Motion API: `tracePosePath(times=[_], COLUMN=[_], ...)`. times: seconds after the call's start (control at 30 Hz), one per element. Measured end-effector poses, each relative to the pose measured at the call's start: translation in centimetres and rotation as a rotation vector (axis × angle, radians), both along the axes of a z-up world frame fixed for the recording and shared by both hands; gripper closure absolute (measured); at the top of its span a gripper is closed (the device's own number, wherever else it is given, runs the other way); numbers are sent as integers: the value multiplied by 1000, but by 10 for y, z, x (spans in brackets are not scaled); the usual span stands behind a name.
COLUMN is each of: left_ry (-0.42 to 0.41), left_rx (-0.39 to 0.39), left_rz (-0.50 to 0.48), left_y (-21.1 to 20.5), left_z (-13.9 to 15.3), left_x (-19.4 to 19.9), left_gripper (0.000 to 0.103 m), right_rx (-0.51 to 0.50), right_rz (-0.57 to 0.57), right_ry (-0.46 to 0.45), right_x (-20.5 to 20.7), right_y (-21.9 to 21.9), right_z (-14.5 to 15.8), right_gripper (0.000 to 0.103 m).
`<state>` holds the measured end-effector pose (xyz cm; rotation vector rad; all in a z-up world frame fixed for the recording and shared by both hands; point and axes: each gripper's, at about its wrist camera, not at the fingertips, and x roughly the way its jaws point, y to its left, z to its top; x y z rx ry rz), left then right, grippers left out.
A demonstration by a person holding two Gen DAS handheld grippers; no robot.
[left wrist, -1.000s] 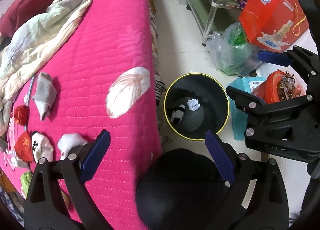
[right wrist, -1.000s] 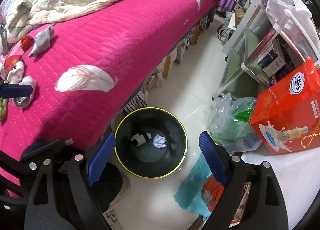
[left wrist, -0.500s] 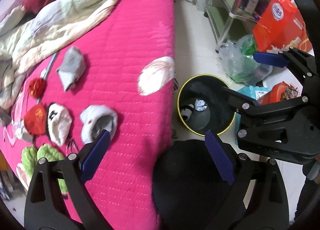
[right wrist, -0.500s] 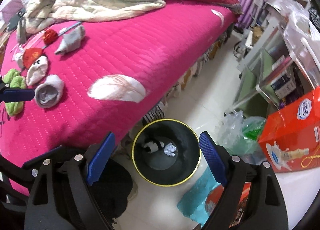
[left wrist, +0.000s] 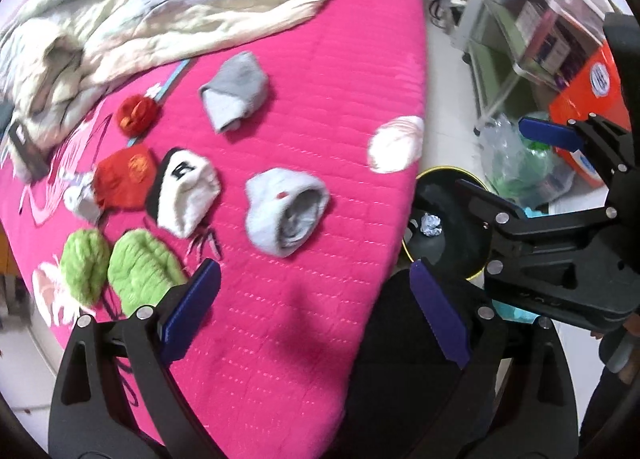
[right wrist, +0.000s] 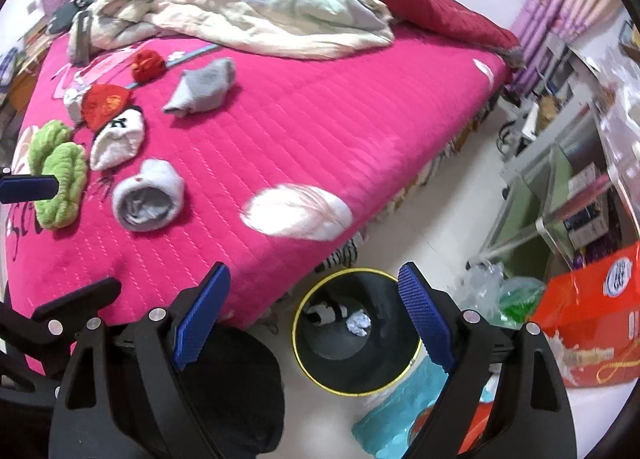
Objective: Collect trash
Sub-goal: 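Move both tools back over the bed toward the remaining items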
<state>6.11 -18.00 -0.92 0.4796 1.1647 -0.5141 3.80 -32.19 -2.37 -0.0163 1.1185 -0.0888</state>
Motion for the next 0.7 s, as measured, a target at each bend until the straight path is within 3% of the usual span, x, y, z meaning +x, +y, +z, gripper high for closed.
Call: tracePosePath(times=[0.7], left_ry=[-10], left_rx=[-9], left_rz=[263], left_y=[74], left_z=[11], left_x=[26], left_gripper=[10], right_rx=[7], right_rz=[240], right_ry=[-41], right_x=[59], right_y=[70], right_z=[10], right_gripper=[21])
